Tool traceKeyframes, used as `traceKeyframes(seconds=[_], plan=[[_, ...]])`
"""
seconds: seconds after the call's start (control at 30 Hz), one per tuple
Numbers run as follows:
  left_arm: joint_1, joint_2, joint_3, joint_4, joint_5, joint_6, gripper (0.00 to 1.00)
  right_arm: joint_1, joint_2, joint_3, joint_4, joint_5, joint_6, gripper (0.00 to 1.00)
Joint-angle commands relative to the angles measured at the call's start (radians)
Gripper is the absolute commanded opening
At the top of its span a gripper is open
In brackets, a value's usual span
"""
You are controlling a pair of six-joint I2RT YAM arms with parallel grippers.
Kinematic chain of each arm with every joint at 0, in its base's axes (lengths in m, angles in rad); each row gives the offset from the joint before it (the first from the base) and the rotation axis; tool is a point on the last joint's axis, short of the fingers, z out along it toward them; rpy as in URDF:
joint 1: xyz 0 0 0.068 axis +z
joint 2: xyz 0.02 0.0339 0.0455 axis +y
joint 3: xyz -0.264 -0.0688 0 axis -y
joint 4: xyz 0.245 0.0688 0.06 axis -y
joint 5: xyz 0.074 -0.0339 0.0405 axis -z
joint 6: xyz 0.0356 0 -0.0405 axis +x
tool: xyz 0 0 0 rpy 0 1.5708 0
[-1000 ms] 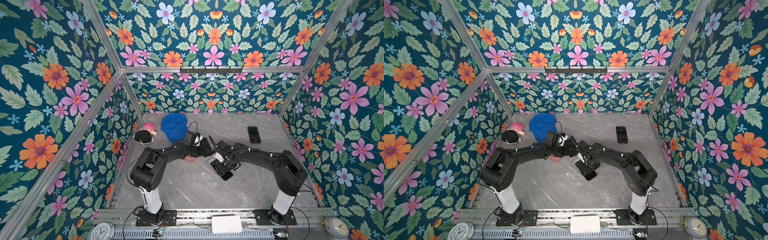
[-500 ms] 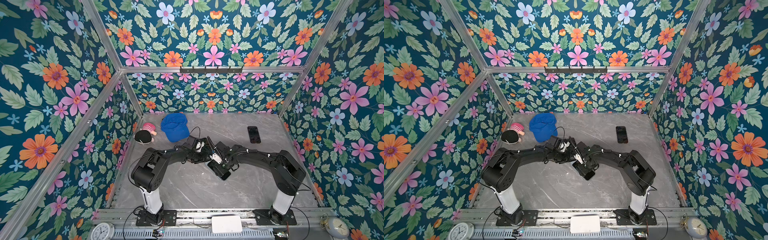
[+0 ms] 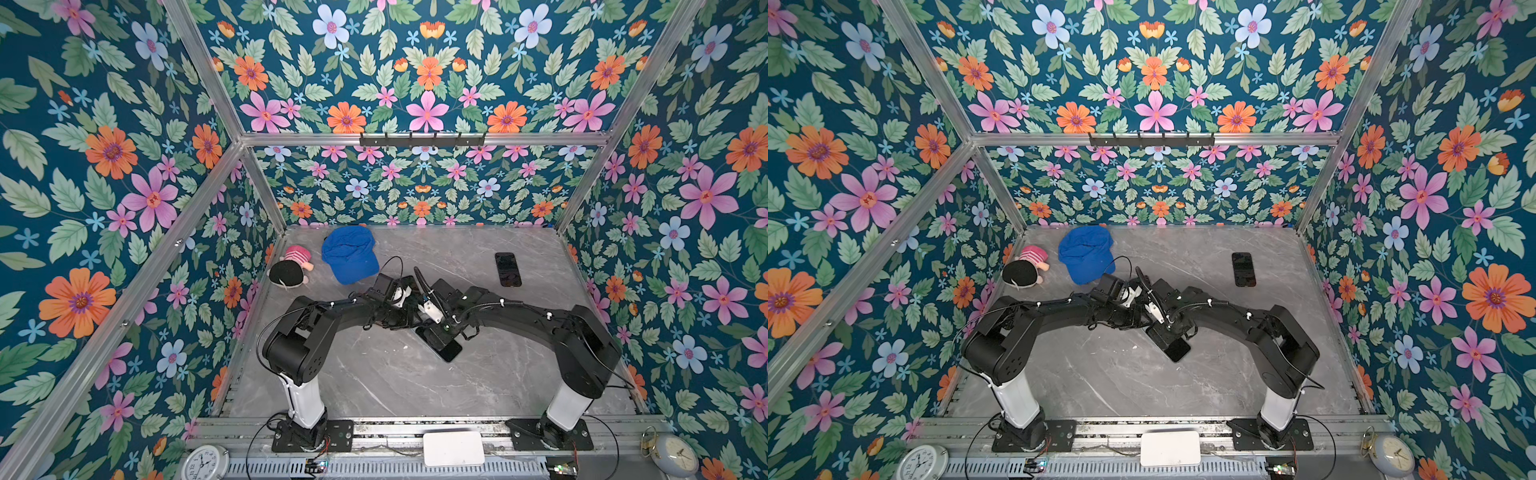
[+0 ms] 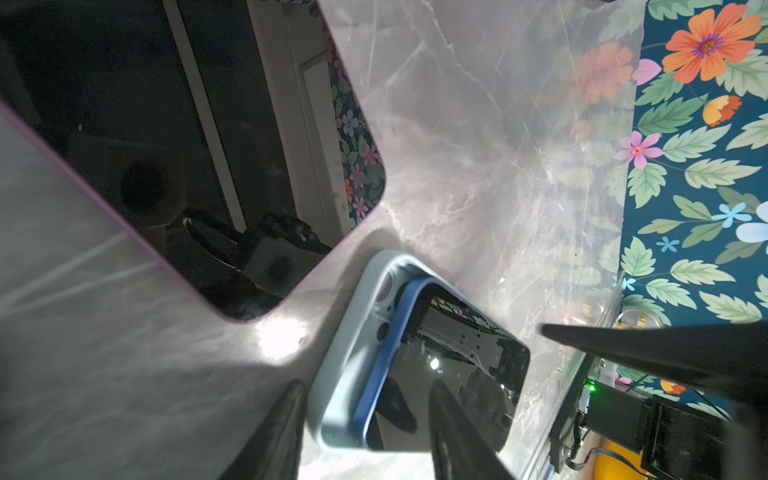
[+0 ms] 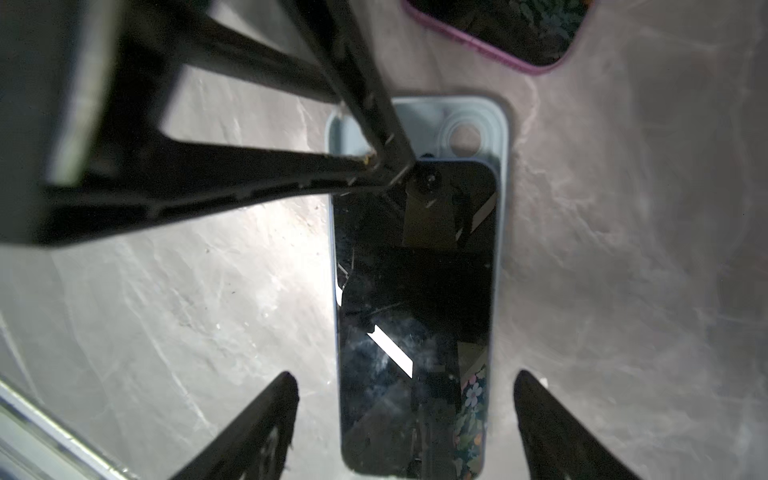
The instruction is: Put the phone into the phone case
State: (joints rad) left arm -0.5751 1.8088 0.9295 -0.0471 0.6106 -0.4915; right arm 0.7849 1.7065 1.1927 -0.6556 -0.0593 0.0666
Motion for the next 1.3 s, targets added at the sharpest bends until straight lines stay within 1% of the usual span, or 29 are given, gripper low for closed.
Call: traceKeyframes(seconds=[0.0,0.1,0.23,0.3,0.4,0.5,0.6,0.67,0.77,0.83,1.03,1.27], plan=[[-0.016,0.011,-0.008,-0.061,-0.004,0.007,0.48,-0.022,-0.075,-0.022,-0.048,0.015,0.179,0.78],[-0.03,0.012,-0.008,-0.051,0.007,0.007,0.46,-0.065,-0.159,-0.1,-0.04,-0.036,0.332,0.76],[-0.053,0.009,-0.013,-0.049,0.017,0.0,0.41,-0.144,-0.282,-0.253,0.016,-0.148,0.516,0.72],[-0.071,-0.002,-0.023,-0.049,0.02,-0.009,0.4,-0.184,-0.351,-0.325,0.043,-0.193,0.581,0.71],[-0.112,-0.021,-0.039,-0.042,0.026,-0.035,0.39,-0.253,-0.45,-0.442,0.133,-0.31,0.653,0.68],[-0.142,-0.038,-0.047,-0.04,0.039,-0.057,0.39,-0.332,-0.524,-0.559,0.232,-0.428,0.707,0.62],[-0.147,-0.059,-0.048,-0.076,0.051,-0.048,0.38,-0.389,-0.584,-0.634,0.24,-0.474,0.715,0.58],[-0.147,-0.072,-0.038,-0.111,0.043,-0.031,0.38,-0.427,-0.632,-0.67,0.211,-0.48,0.706,0.56],[-0.144,-0.071,-0.028,-0.106,0.05,-0.031,0.39,-0.447,-0.695,-0.717,0.222,-0.477,0.713,0.56],[-0.142,-0.054,-0.022,-0.085,0.062,-0.04,0.39,-0.448,-0.708,-0.748,0.268,-0.479,0.72,0.57],[-0.11,-0.031,-0.018,-0.025,0.104,-0.067,0.41,-0.457,-0.629,-0.799,0.407,-0.515,0.671,0.56],[-0.091,-0.016,-0.015,-0.021,0.11,-0.062,0.43,-0.457,-0.53,-0.822,0.555,-0.562,0.644,0.52]])
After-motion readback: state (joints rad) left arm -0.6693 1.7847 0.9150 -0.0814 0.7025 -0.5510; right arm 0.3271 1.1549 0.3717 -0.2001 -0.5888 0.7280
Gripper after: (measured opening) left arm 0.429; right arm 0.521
